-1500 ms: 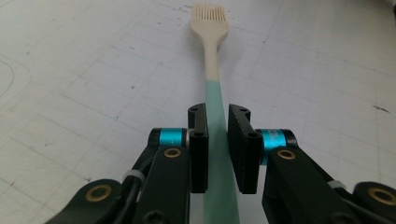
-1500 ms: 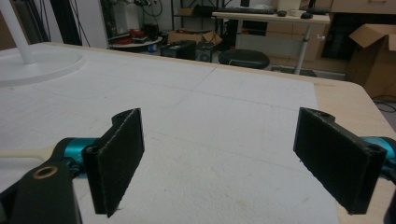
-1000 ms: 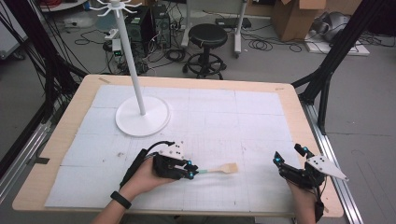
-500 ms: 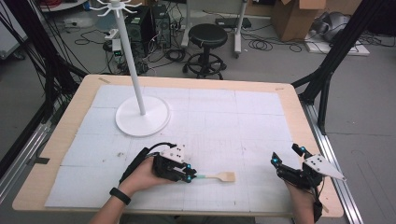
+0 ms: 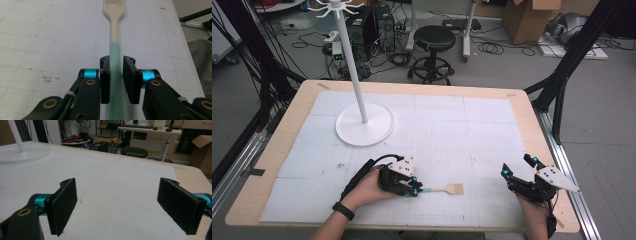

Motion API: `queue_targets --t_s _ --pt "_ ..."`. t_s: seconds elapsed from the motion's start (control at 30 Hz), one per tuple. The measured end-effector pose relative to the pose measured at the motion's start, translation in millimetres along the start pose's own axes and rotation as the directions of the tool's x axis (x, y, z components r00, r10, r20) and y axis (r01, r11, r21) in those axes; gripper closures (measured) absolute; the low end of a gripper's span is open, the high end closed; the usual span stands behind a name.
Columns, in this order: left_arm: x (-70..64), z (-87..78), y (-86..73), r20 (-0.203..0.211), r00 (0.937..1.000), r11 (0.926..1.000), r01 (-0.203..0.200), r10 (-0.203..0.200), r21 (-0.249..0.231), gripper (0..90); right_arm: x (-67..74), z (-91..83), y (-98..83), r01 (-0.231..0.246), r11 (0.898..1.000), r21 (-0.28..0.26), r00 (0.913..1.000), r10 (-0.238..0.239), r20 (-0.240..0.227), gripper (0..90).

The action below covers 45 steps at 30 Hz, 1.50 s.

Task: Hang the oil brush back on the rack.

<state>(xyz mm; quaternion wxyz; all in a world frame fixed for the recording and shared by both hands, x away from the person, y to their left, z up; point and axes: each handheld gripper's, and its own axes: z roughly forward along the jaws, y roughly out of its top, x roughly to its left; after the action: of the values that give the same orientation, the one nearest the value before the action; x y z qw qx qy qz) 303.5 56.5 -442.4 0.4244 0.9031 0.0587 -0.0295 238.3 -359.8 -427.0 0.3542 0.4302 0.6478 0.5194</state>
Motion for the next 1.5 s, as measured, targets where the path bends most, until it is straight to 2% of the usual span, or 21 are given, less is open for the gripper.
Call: queue_targets --t_s 0.03,0.07,0.1,0.2,0.27,0.43,0.63,0.7,0.77,0.83,0.93,0.97,1.0,1.03,1.07,1.13,1.2,1.37,1.43,1.5 --pt "0.3 -0.1 0.1 0.000 1.0000 1.0000 0.008 -0.008 -0.003 66.5 0.3 0.0 0.1 -0.002 1.000 0.004 1.0000 0.002 -0.002 15.7" --pt "0.7 -0.3 0.2 0.002 1.0000 1.0000 0.007 -0.007 -0.004 64.1 0.1 0.4 -0.1 0.003 1.000 0.002 1.0000 -0.003 -0.002 15.7" --pt "0.4 -0.7 0.3 -0.006 1.0000 1.0000 0.007 -0.007 -0.004 62.6 0.2 0.5 -0.1 0.004 1.000 0.002 1.0000 -0.004 -0.003 15.7" --pt "-1.5 -2.3 1.2 -0.033 0.9993 0.9998 0.018 -0.018 -0.007 48.5 0.8 1.3 -0.3 0.003 1.000 0.002 1.0000 -0.003 -0.007 15.7" --pt "-3.8 -5.7 2.8 -0.069 0.9974 0.9997 0.018 -0.019 -0.019 38.3 0.7 2.1 -0.4 0.004 1.000 0.004 0.9999 -0.004 -0.011 15.7" --pt "-9.8 -23.8 1.9 -0.146 0.9891 0.9974 0.007 -0.017 -0.071 21.7 1.8 5.1 0.5 0.015 1.000 0.007 0.9989 -0.015 -0.044 15.6" --pt "-13.9 -65.4 -19.2 -0.228 0.9718 0.9926 0.034 -0.060 -0.117 17.4 3.7 10.3 2.5 0.014 1.000 0.009 0.9971 -0.013 -0.075 15.6" --pt "-15.6 -83.1 -27.5 -0.256 0.9634 0.9887 0.044 -0.080 -0.143 17.0 4.6 12.0 4.4 0.012 1.000 0.009 0.9960 -0.011 -0.089 15.4" --pt "-16.4 -101.2 -36.1 -0.276 0.9565 0.9849 0.050 -0.095 -0.166 16.2 5.0 14.9 7.5 0.001 1.000 0.006 0.9927 0.000 -0.120 15.1" --pt "-18.0 -118.4 -44.7 -0.302 0.9468 0.9805 0.054 -0.111 -0.189 14.5 6.4 18.0 11.1 0.005 1.000 0.008 0.9885 -0.003 -0.151 15.1" --pt "-20.3 -142.5 -56.6 -0.335 0.9348 0.9734 0.042 -0.118 -0.225 14.3 9.1 23.8 16.9 0.024 0.999 0.023 0.9779 -0.019 -0.208 15.1" --pt "-20.9 -149.8 -60.6 -0.351 0.9287 0.9709 0.035 -0.119 -0.237 13.8 10.4 25.4 19.1 0.030 0.999 0.028 0.9733 -0.023 -0.228 15.1" --pt "-20.9 -149.8 -60.6 -0.351 0.9287 0.9709 0.035 -0.119 -0.237 13.5 11.2 27.4 21.3 0.040 0.999 0.027 0.9678 -0.032 -0.250 15.1" --pt "-22.0 -163.2 -68.9 -0.370 0.9183 0.9596 0.034 -0.140 -0.279 13.1 12.3 29.1 23.6 0.048 0.999 0.022 0.9636 -0.040 -0.264 15.1" --pt "-22.4 -169.2 -73.1 -0.383 0.9115 0.9534 0.032 -0.151 -0.300 13.0 13.5 30.9 25.7 0.053 0.998 0.021 0.9599 -0.045 -0.277 15.1" --pt "-22.1 -179.0 -80.4 -0.396 0.9031 0.9432 0.028 -0.166 -0.331 13.0 14.6 36.3 30.2 0.073 0.997 0.024 0.9466 -0.061 -0.316 15.1" --pt "-22.1 -185.8 -85.5 -0.408 0.8960 0.9384 0.028 -0.176 -0.344 12.9 15.7 41.7 35.4 0.089 0.996 0.028 0.9319 -0.073 -0.355 15.1" --pt "-20.4 -192.0 -93.0 -0.408 0.8929 0.9251 0.025 -0.191 -0.379 12.7 17.8 53.7 45.8 0.104 0.994 0.025 0.9042 -0.084 -0.419 15.1" --pt "-18.2 -193.5 -94.0 -0.406 0.8900 0.9196 0.035 -0.207 -0.391 12.7 19.6 58.5 48.5 0.111 0.994 0.020 0.8911 -0.090 -0.445 15.1" --pt "-16.4 -195.1 -93.6 -0.409 0.8867 0.9153 0.037 -0.215 -0.401 12.7 21.9 64.6 50.7 0.115 0.993 0.023 0.8743 -0.090 -0.477 15.1"
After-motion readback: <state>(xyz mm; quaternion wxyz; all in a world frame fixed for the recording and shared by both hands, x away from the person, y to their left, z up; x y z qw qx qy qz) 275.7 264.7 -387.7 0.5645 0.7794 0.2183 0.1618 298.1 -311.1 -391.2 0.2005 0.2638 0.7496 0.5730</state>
